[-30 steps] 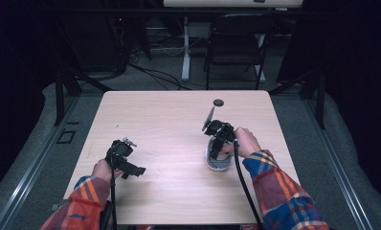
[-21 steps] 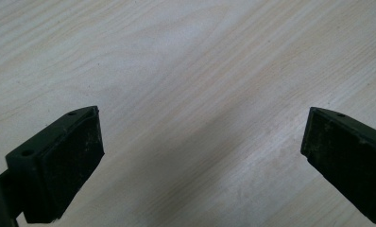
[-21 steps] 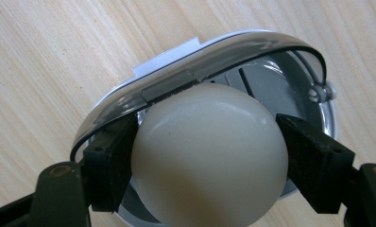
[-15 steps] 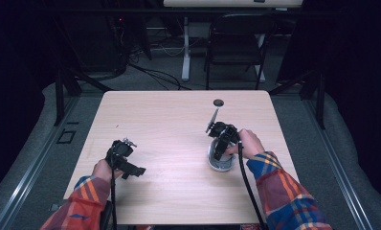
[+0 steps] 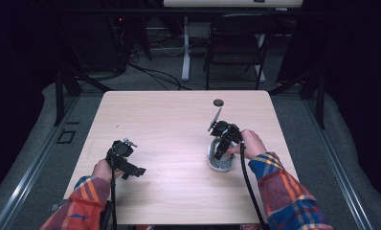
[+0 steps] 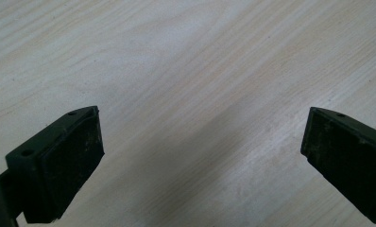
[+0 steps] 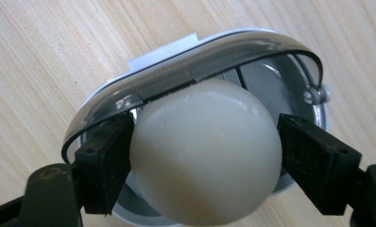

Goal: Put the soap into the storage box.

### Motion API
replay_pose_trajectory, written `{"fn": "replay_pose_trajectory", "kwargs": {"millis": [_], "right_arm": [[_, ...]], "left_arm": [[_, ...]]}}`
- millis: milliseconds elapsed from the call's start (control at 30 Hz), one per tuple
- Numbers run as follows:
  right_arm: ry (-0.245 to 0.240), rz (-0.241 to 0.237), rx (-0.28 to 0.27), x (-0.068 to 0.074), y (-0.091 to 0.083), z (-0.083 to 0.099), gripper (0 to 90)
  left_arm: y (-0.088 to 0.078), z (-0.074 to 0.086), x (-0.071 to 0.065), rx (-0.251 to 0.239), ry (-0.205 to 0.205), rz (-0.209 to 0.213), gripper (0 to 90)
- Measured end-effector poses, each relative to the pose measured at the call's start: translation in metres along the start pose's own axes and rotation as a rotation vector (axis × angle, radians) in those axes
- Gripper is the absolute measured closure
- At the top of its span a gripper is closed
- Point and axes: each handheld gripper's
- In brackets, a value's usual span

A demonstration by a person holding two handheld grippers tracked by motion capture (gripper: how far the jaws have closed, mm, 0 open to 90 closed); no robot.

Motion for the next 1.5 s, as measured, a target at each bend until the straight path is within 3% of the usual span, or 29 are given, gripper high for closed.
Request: {"fn": "replay_pose_trajectory", "kwargs": {"millis": [333,600,633,767,1067,1500], "right_arm": [[0.017,-0.001,-0.003,-0.002,-0.003,0.007,19.5],[-0.013,0.007,0.005,-0.002,-0.005,0.009,23.5],[-0.04,0.014,0.012,-0.002,-0.006,0.009,23.5],[-0.062,0.009,0.013,-0.003,-0.006,0.008,23.5],[-0.021,-0.008,-0.004,-0.003,-0.007,0.01,17.2],[-0.002,0.002,-0.03,-0.004,-0.017,0.017,13.8]], "left_arm": [[0.0,0.0,0.0,0.004,0.004,0.001,0.0],[0.0,0.0,0.0,0.005,0.007,0.0,0.0],[0.0,0.0,0.0,0.005,0.008,0.001,0.0],[0.001,0.0,-0.001,0.009,0.006,0.005,0.0],[0.0,0.0,-0.001,0.008,0.008,0.004,0.0],[0.001,0.0,-0.001,0.006,0.008,0.008,0.0]]}}
Point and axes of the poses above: each handheld gripper's, and its own axes: y roughly forward along the jaws, z roughly out of its underside, x roughly to its left, and after that the axes turned 14 degrees about y, right-handed
